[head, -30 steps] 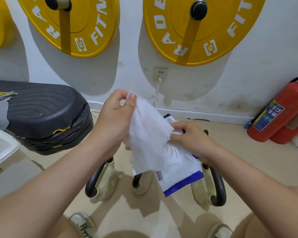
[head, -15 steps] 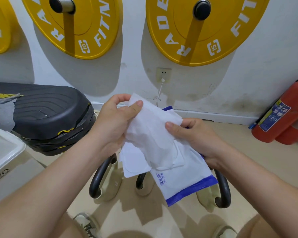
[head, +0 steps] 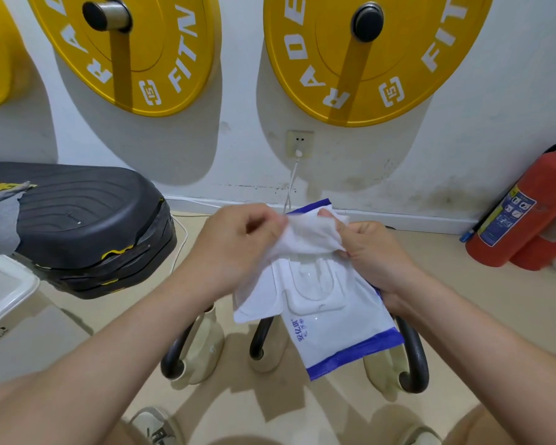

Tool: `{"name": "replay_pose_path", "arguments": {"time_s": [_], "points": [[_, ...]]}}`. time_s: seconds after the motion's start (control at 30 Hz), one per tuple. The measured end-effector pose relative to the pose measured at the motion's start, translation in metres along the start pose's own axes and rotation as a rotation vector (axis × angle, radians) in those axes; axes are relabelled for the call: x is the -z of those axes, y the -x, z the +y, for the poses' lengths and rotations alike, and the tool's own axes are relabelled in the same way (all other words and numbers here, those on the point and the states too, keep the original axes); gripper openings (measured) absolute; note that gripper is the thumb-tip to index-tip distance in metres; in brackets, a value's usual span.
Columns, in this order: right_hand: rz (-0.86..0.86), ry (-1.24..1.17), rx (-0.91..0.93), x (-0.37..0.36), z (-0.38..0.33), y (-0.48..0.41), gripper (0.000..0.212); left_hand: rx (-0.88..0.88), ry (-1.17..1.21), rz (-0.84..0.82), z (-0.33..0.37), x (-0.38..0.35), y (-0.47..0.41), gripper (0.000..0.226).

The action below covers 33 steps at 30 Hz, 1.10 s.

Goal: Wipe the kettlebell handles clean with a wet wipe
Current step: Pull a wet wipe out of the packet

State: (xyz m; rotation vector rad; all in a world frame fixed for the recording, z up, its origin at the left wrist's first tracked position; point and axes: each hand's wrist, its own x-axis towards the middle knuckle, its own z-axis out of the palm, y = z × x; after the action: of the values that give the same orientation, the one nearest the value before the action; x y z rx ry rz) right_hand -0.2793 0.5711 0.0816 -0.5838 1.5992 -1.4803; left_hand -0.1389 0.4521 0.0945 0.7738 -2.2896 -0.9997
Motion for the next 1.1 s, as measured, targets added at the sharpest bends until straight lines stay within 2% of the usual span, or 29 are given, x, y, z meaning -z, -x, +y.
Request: {"name": "replay_pose_path", "arguments": {"time_s": [0.13,0.27,0.33,0.4,0.47,0.6,0.67,0.73,0.83,0.9,0.93,1.0,1.07,1.1], "points": [[-0.105,-0.002,0.038,0.006,0.0,0.001,0.063,0.24,0.381,0.098,-0.008,0.011,-0.01,0.047],[-0.207,0.122,0.014,0.012,-0.004,0.003,0.051,0.408,0.607,0.235,-0.008,0.022,-0.014,0.032],[-0.207,0.16,0.026,0.016,-0.006,0.001,0.036,0.437,0.777,0.326,-0.008,0.029,-0.017,0.026],[-0.201,0.15,0.038,0.02,-0.006,-0.001,0.041,0.477,0.983,0.393,-0.007,0.038,-0.019,0.02],[-0.213,0.138,0.053,0.024,-0.007,-0.003,0.042,0.49,1.101,0.452,-0.007,0.047,-0.021,0.026],[-0.249,0.192,0.079,0.032,-0.007,-0.004,0.037,0.399,1.296,0.567,-0.012,0.071,-0.022,0.02],[-0.257,0.165,0.088,0.035,-0.007,-0.004,0.03,0.364,1.167,0.453,-0.018,0.08,-0.021,0.021],[-0.267,0.129,0.092,0.036,-0.008,-0.004,0.023,0.324,0.771,0.267,-0.015,0.074,-0.015,0.018],[-0.246,0.1,0.114,0.033,-0.011,-0.001,0.028,0.173,0.256,-0.009,0.002,0.046,0.001,0.006],[-0.188,0.104,0.149,0.031,-0.014,0.002,0.035,0.208,-0.022,-0.113,0.006,0.031,0.007,0.022],[-0.158,0.103,0.166,0.029,-0.015,0.003,0.039,0.285,-0.075,-0.189,0.008,0.026,0.01,0.029],[-0.1,0.086,0.196,0.027,-0.017,0.008,0.051,0.393,0.107,-0.332,0.016,0.023,0.016,0.034],[-0.04,0.153,0.247,0.024,-0.017,0.014,0.071,0.399,0.344,-0.304,0.025,0.022,0.021,0.029],[-0.001,0.259,0.284,0.021,-0.015,0.018,0.084,0.35,0.345,-0.265,0.029,0.021,0.022,0.025]]}}
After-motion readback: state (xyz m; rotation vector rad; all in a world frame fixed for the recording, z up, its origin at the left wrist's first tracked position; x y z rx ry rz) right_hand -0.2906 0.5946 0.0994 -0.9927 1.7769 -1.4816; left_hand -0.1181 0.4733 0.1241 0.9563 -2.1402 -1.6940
